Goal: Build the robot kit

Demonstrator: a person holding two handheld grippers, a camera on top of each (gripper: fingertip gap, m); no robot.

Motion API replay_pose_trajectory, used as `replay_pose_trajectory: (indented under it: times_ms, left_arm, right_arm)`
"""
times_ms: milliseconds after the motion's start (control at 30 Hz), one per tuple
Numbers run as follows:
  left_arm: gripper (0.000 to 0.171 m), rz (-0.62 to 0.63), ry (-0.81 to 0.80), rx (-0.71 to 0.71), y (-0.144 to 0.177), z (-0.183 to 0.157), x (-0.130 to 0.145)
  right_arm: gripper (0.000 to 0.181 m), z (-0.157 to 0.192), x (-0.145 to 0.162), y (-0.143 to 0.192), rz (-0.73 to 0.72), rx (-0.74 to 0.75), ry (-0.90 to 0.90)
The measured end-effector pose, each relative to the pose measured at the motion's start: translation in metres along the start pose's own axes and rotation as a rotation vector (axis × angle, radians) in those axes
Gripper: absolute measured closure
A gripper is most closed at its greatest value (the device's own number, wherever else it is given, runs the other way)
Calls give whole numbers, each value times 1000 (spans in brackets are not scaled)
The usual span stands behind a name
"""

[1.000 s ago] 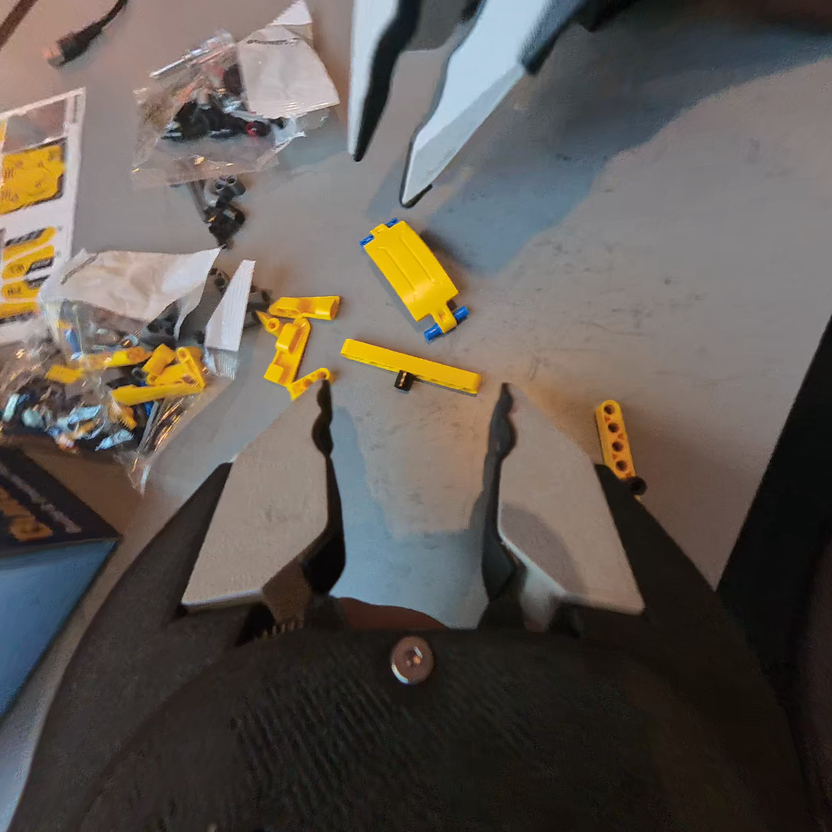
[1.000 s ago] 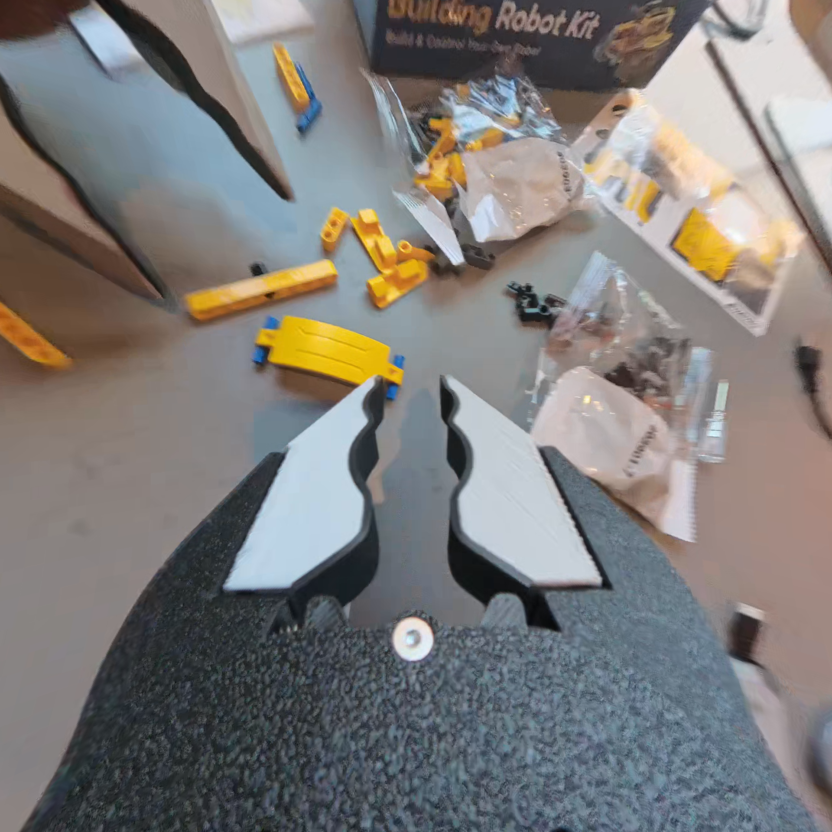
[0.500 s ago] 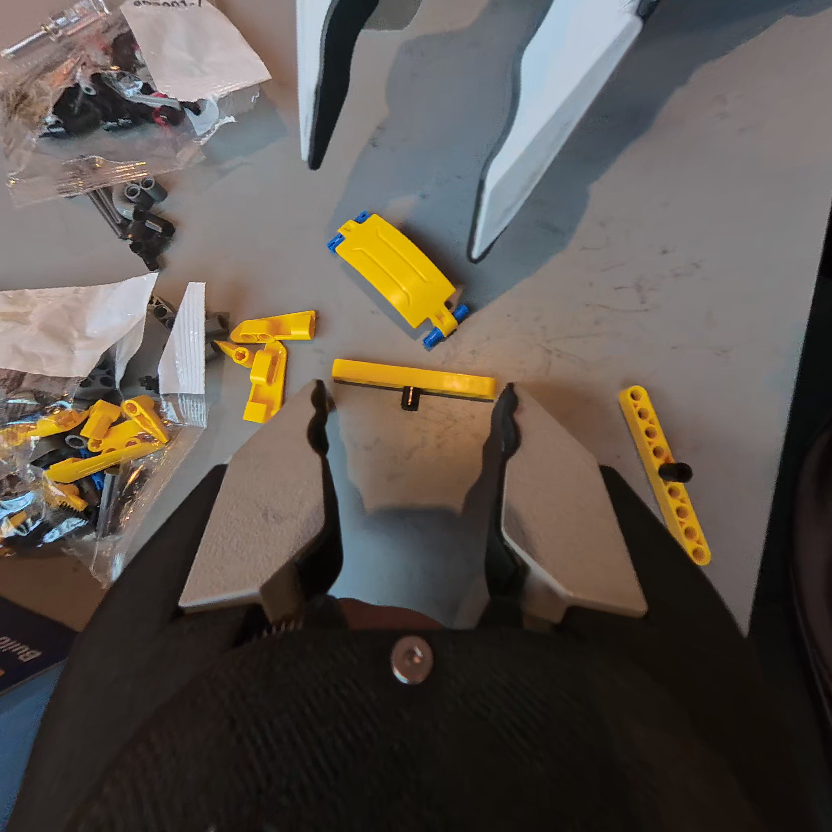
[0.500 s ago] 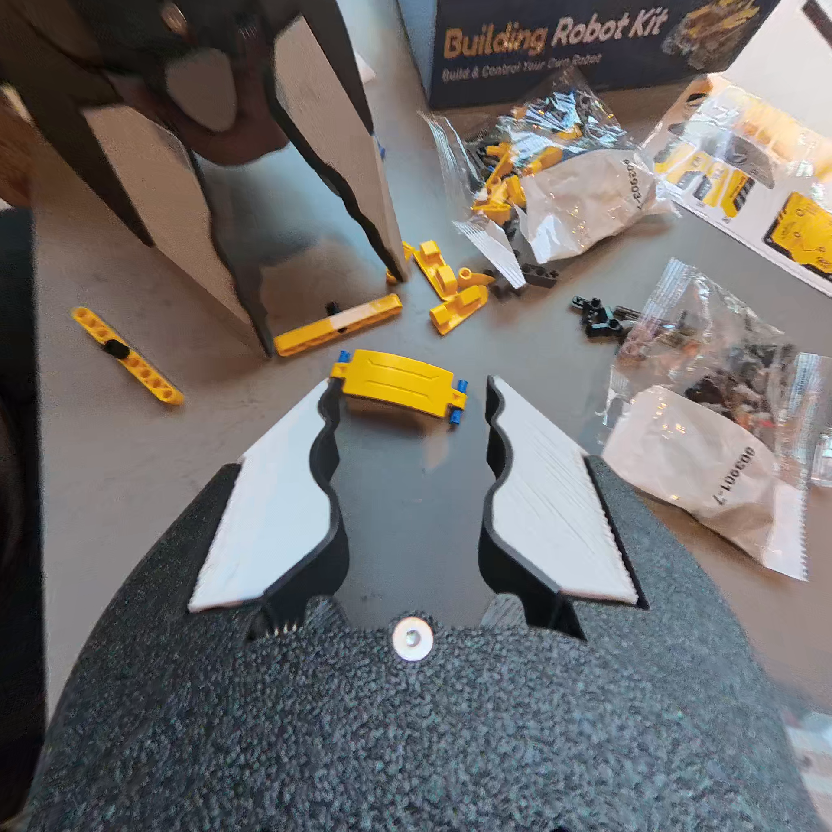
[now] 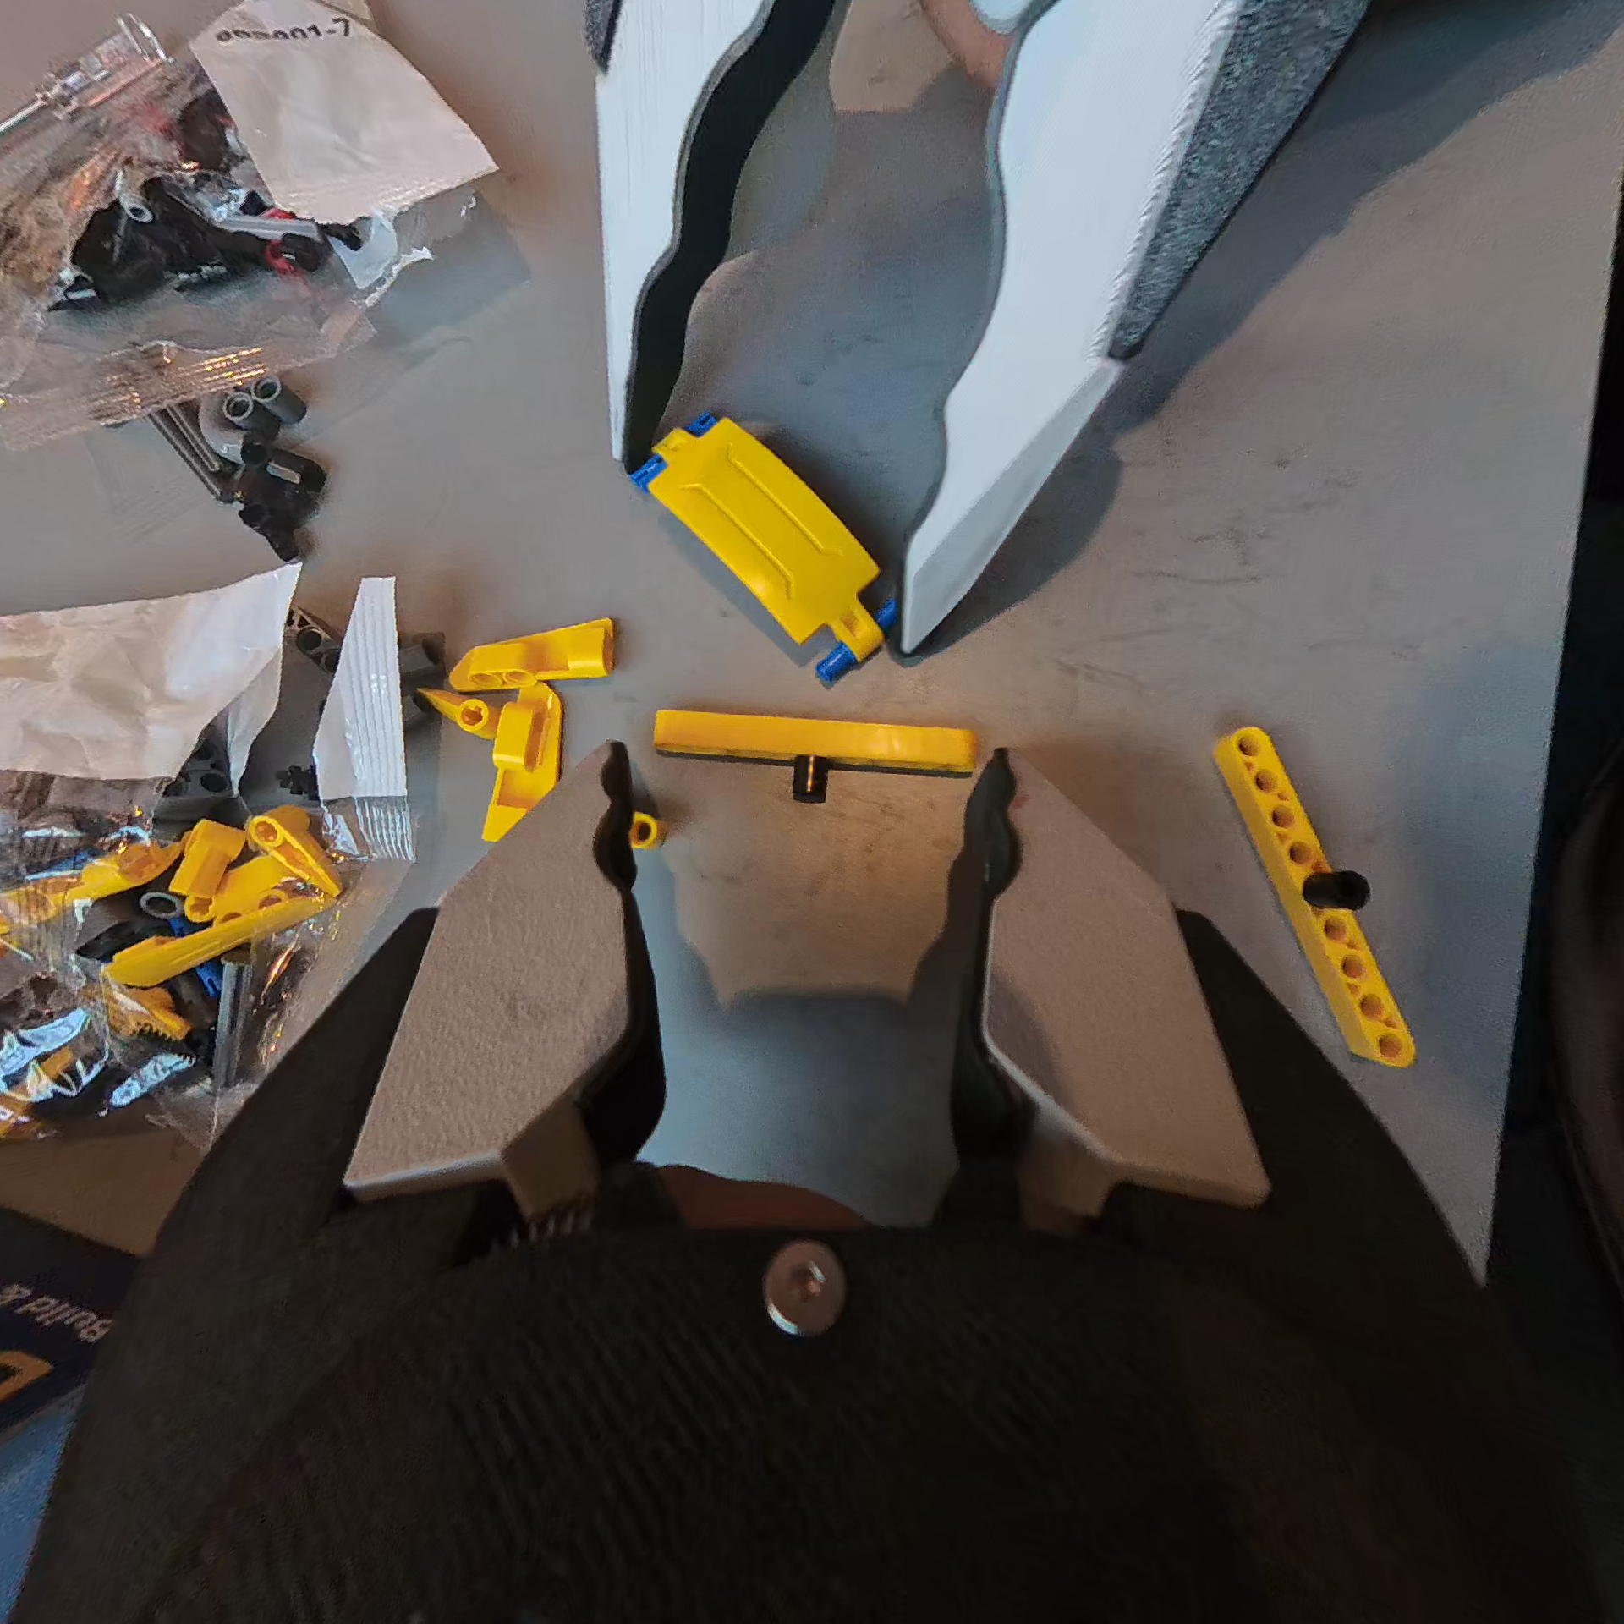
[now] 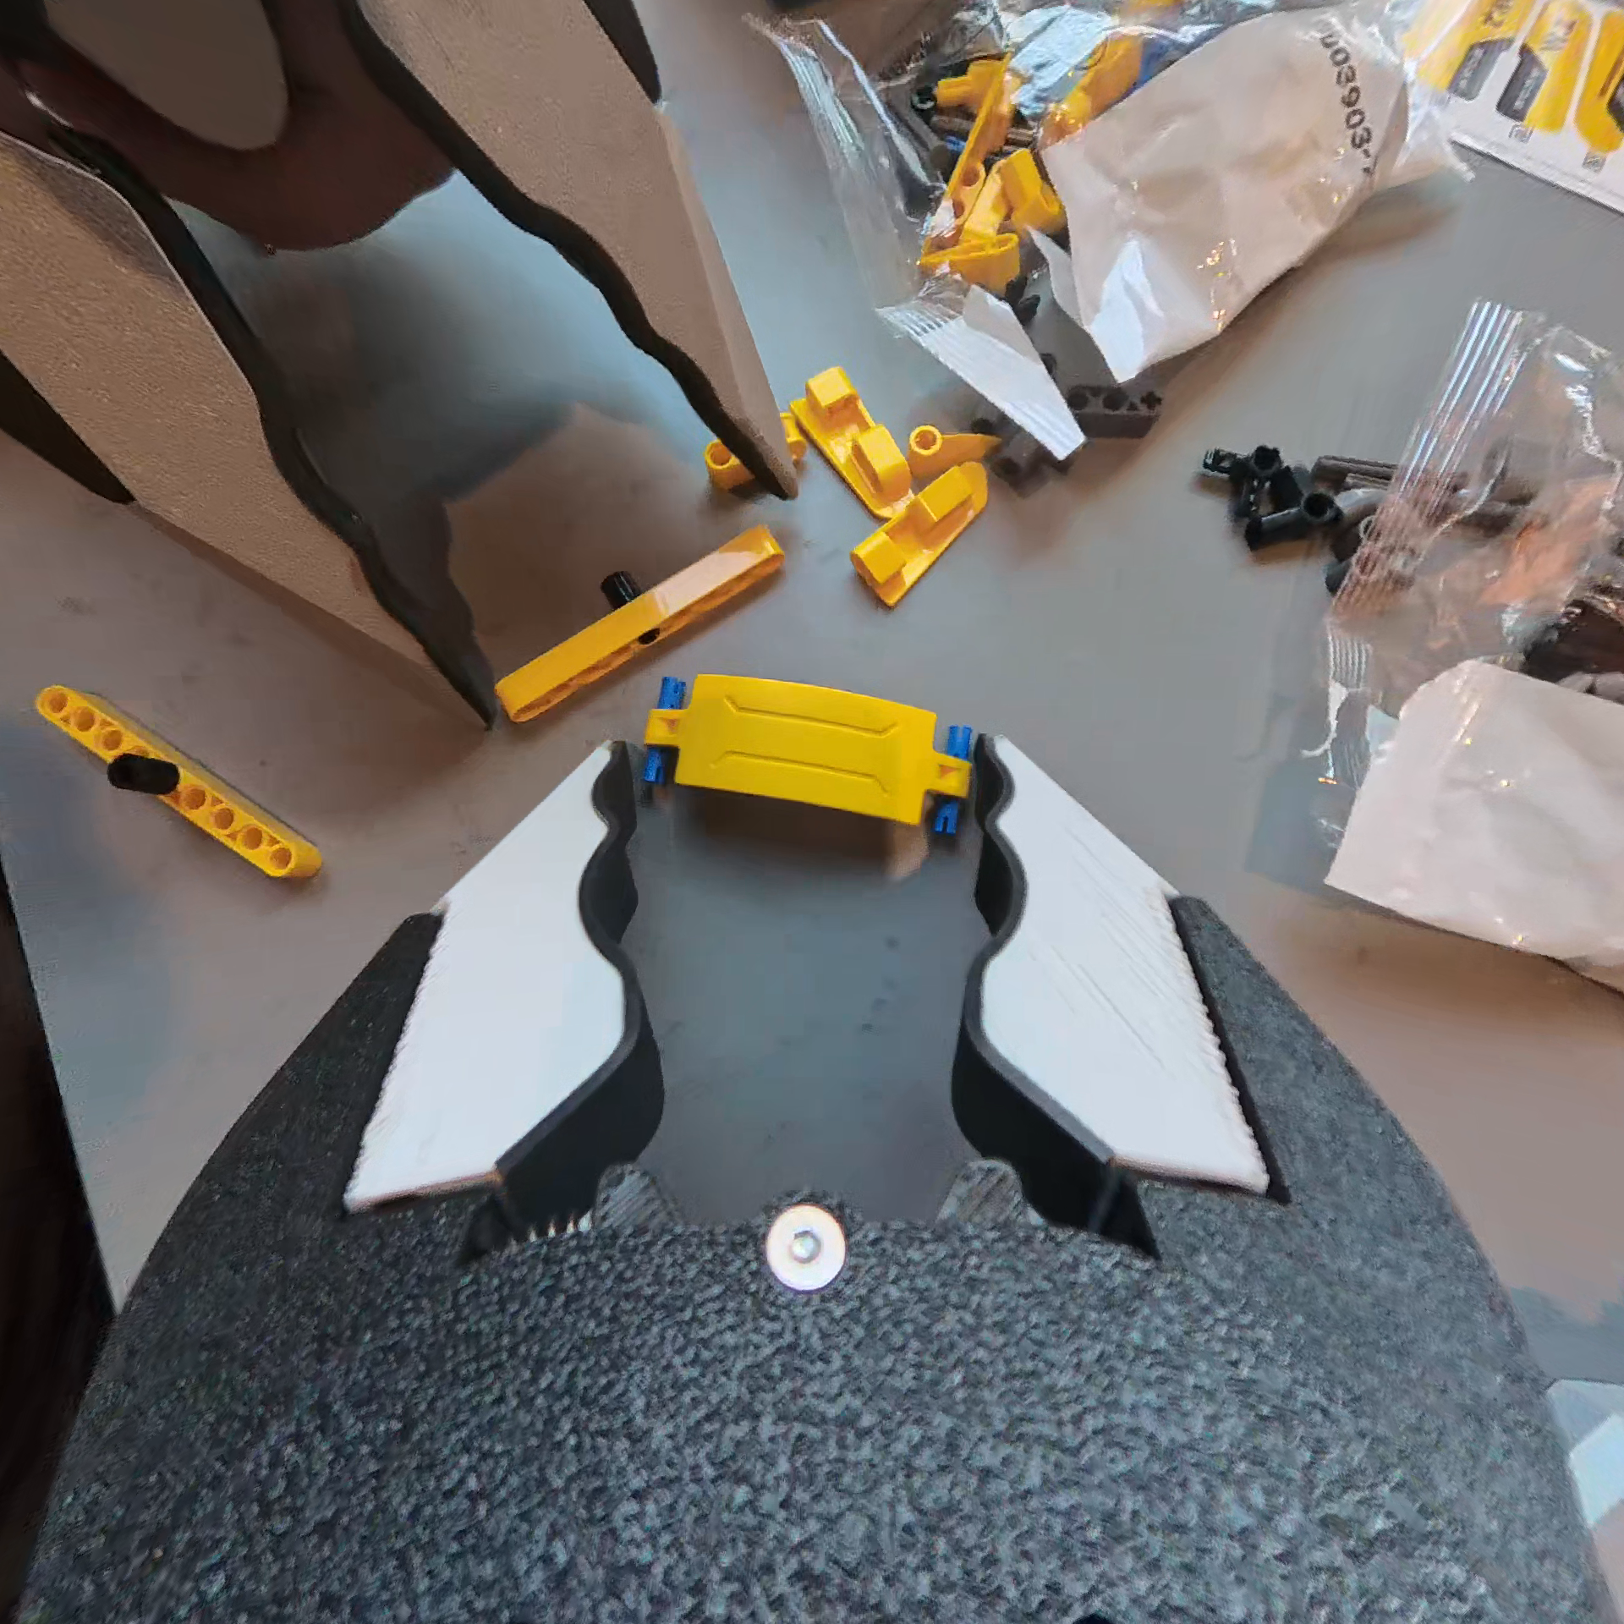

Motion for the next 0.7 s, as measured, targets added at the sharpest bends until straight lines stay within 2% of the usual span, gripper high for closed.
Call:
replay_pose_trajectory:
  times_ms: [233,367,433,567,700]
  left_arm:
    - [101,1,35,52,-4,-2,-1]
    - [101,-13,35,48,-2,-4,1]
    - [101,-13,28,36,0,-5,1]
    - [96,-5,33,49,2,-10,4]
    - [95,-9,31,55,0,-13,3]
  right_arm:
    - [108,-2,0,-1,-4,-18,36]
    - [108,4,-5,0,-33,-44,188]
    - [108,15,-4,2,-22,-128,248]
    - [108,31,1,4,4,-260,222]
    - [107,36,1,0,-7,-289,221]
Point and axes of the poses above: each gripper's, where its closed fingertips meet, y back along the fingers, x out of its underside, z = x × y across the jaws, the point moved 5 cm from there along y, back along the fingers, and after that the axes turned 14 degrees about -z, right-handed, at the moved point
